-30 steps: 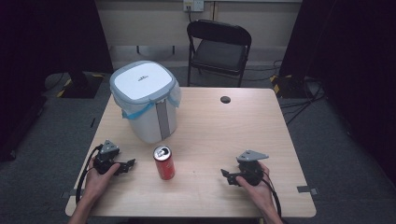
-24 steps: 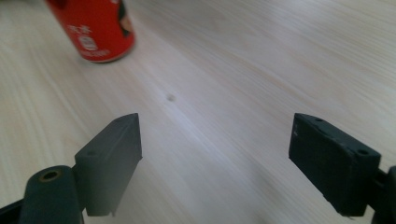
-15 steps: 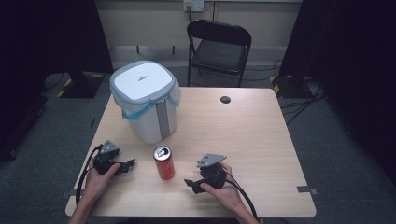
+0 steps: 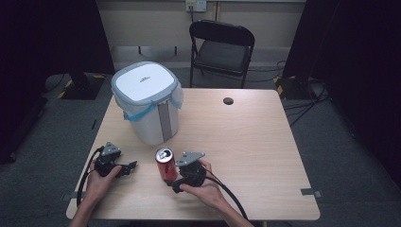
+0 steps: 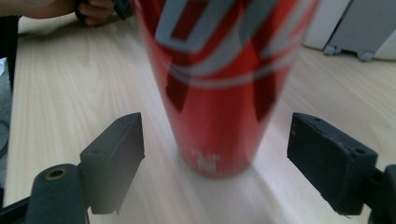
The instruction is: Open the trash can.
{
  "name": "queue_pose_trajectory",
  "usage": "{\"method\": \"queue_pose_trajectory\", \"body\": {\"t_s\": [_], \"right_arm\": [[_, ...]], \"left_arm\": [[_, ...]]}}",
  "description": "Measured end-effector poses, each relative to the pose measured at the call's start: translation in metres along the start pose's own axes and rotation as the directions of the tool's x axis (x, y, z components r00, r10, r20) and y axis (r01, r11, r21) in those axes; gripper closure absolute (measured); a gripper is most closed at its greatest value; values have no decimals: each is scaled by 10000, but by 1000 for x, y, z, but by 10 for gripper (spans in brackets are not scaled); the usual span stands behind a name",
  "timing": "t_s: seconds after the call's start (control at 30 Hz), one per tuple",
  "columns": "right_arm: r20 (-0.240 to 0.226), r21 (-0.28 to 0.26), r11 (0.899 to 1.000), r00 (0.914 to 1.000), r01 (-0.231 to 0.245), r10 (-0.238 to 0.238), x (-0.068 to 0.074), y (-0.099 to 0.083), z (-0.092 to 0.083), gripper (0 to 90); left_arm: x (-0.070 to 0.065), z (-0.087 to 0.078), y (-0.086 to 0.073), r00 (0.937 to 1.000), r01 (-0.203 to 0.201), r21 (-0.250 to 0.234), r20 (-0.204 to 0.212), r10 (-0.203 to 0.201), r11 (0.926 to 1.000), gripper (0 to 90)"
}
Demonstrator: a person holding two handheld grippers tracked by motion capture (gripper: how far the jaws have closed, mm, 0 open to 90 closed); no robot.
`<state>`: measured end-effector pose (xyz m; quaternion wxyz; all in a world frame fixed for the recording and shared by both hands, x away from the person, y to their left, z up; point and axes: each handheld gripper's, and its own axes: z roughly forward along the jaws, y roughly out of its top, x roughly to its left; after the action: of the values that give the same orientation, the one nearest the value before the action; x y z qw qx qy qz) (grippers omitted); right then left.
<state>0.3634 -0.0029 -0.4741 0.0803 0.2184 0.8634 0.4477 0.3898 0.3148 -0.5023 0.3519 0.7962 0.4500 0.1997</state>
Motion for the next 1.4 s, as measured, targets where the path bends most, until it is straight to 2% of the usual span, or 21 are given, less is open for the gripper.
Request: {"method": "queue_pose_trajectory", "body": {"t_s": [0.17,0.23,0.37,0.57,0.6,0.7,0.8,0.87,0.9,0.93,1.0,1.03,1.1,1.13,1.17,1.23,1.27,1.3,1.33,1.37,1.4], "right_arm": [[114,-139,9997,9998,186,-184,1,7,10,211],[171,-130,9995,9995,270,-268,1,7,14,323],[95,-118,9999,10000,-24,25,0,7,11,330],[834,-351,9988,9958,-338,366,-16,0,-20,333],[834,-351,9988,9958,-338,366,-16,0,-20,333],[1402,-497,9965,9873,-677,741,-30,-10,-43,333],[1723,-496,9961,9817,-732,807,-37,-15,-53,333],[2173,-554,9937,9702,-977,1075,-50,-23,-70,333],[2173,-554,9937,9702,-977,1075,-50,-23,-70,333],[2520,-565,9920,9598,-1129,1236,-59,-30,-82,333],[2637,-565,9914,9560,-1178,1286,-61,-33,-86,333],[2938,-628,9893,9449,-1313,1441,-68,-41,-97,333],[3235,-701,9856,9312,-1536,1681,-75,-48,-107,333],[3235,-701,9856,9312,-1536,1681,-75,-48,-107,333],[3565,-732,9827,9158,-1700,1850,-83,-55,-117,333],[3878,-817,9783,8982,-1902,2071,-90,-61,-128,333],[3878,-817,9783,8982,-1902,2071,-90,-61,-128,333],[4238,-845,9764,8797,-1988,2158,-98,-67,-138,333],[4238,-845,9764,8797,-1988,2158,-98,-67,-138,333],[4582,-894,9734,8591,-2110,2283,-107,-74,-148,333],[4582,-894,9734,8591,-2110,2283,-107,-74,-148,333]], "left_arm": [[0,0,0,10000,1,1,2,-1,10000,148],[0,0,0,10000,0,2,1,0,10000,148],[0,0,0,10000,2,-10,1,-2,10000,148],[0,0,0,10000,-1,0,0,1,10000,148],[0,0,0,10000,-1,0,0,1,10000,148],[0,0,0,10000,5,-13,-1,-5,10000,148],[0,0,0,10000,7,-12,3,-7,10000,148],[0,0,0,10000,5,-14,1,-5,10000,148],[0,0,0,10000,5,-14,1,-5,10000,148],[0,0,0,10000,1,-2,-2,-1,10000,148],[0,0,0,10000,6,-14,1,-6,10000,148],[0,0,0,10000,2,0,0,-2,10000,148],[0,0,0,10000,6,-13,3,-6,10000,148],[0,0,0,10000,6,-13,3,-6,10000,148],[0,0,0,10000,6,-4,0,-6,10000,148],[0,0,0,10000,3,0,0,-3,10000,148],[0,0,0,10000,3,0,0,-3,10000,148],[0,0,0,10000,9,-4,-1,-9,10000,148],[0,0,0,10000,9,-4,-1,-9,10000,148],[0,0,0,10000,12,-11,0,-12,10000,148],[0,0,0,10000,12,-11,0,-12,10000,148]]}}
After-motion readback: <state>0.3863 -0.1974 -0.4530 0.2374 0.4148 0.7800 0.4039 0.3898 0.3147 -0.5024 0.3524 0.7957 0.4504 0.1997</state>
